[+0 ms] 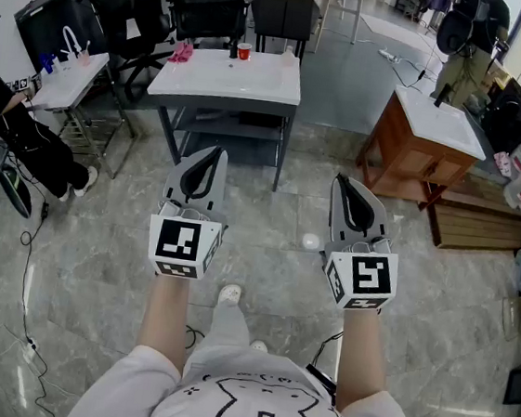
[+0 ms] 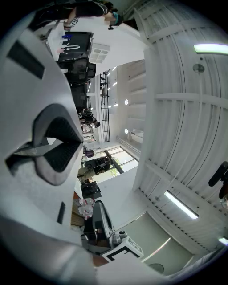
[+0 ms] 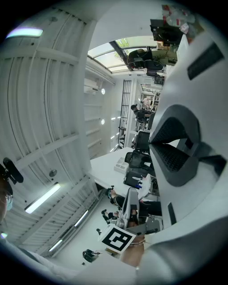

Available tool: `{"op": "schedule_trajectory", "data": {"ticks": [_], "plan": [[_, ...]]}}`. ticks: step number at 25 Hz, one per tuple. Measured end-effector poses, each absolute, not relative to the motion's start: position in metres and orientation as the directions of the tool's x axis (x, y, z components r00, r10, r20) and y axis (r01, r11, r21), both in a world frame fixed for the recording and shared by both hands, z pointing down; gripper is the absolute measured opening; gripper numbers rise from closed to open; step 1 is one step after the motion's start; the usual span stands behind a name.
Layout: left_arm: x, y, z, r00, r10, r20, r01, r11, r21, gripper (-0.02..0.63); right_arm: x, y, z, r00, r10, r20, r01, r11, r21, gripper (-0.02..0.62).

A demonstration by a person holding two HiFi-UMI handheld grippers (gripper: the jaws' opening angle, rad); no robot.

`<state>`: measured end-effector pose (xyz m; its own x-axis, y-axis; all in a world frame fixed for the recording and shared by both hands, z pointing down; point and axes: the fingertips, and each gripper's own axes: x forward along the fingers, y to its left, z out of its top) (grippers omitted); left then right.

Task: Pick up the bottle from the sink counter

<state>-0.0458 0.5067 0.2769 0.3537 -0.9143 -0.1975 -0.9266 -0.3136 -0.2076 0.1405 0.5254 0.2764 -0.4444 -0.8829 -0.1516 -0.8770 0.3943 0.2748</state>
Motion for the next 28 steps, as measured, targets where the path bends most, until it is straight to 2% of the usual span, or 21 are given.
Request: {"op": "schedule_trajectory", "data": {"ticks": [10,28], "plan": [[-0.072,0.443,0.279,0.359,-0.913,-0.193,-0.928,-0.327,-0.181,0.009,0.123,0.461,0.282,-0.438,-0.887,-0.142,-0.884,0.397,0.247,0.028],[-0.122,0.226,0.274,0.446,-0.875,-0.191,-0.890,-0.410,-0.201,0.009,0.066,0.256,0.273,-0.376,-0.908,-0.186,-0.918,0.337,0.210,0.029]]}}
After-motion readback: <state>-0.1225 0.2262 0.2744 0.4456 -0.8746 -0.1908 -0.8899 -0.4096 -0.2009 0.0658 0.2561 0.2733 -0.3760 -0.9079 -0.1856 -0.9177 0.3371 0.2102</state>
